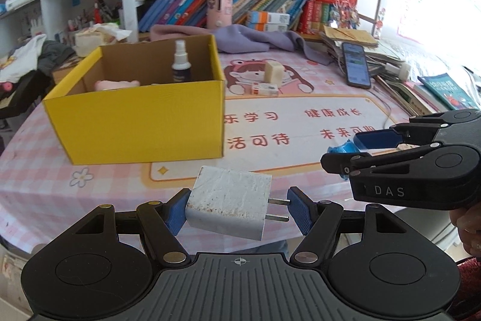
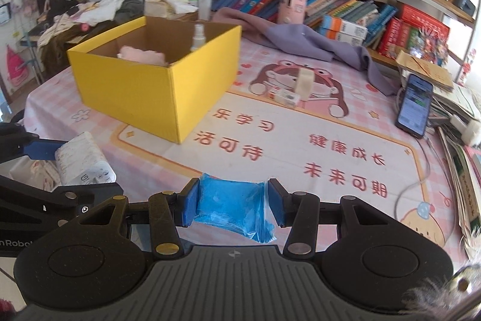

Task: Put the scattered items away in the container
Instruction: 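Lift the large white charger with the left tool while the right tool carries the blue packet toward the box, then lower the charger into the yellow box with the left tool while the right tool drops the blue packet in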

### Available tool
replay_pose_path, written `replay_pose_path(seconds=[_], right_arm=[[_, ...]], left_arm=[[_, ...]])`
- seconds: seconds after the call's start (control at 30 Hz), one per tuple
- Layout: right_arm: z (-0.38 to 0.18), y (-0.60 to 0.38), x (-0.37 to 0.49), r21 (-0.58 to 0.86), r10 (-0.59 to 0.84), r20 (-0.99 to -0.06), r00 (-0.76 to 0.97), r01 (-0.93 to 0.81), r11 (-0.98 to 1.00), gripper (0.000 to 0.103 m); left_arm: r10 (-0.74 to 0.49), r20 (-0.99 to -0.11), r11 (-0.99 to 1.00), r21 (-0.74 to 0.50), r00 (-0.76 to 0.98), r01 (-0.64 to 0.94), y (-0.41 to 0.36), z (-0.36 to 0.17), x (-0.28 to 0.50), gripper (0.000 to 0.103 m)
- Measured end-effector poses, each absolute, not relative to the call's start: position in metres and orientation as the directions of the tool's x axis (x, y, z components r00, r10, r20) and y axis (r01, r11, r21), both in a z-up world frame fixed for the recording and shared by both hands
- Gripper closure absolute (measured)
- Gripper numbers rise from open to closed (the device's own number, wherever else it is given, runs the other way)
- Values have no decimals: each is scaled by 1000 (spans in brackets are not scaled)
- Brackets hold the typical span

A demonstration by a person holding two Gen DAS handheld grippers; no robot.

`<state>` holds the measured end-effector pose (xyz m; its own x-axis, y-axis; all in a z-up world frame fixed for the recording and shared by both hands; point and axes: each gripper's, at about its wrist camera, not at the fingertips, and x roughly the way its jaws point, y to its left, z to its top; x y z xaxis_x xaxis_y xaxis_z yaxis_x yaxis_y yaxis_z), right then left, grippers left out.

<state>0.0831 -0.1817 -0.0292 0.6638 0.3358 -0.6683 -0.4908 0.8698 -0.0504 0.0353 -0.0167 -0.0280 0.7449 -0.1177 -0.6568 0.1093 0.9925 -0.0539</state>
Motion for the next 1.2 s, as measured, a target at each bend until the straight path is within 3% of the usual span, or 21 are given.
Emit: replay_pose_path(seconds=[1.2], right_arm=[[-24,-77,69,-80,534,-651,540,-748,658,58]], left_arm=[[91,-663,989,-29,743,-147,73,-26,13,34]])
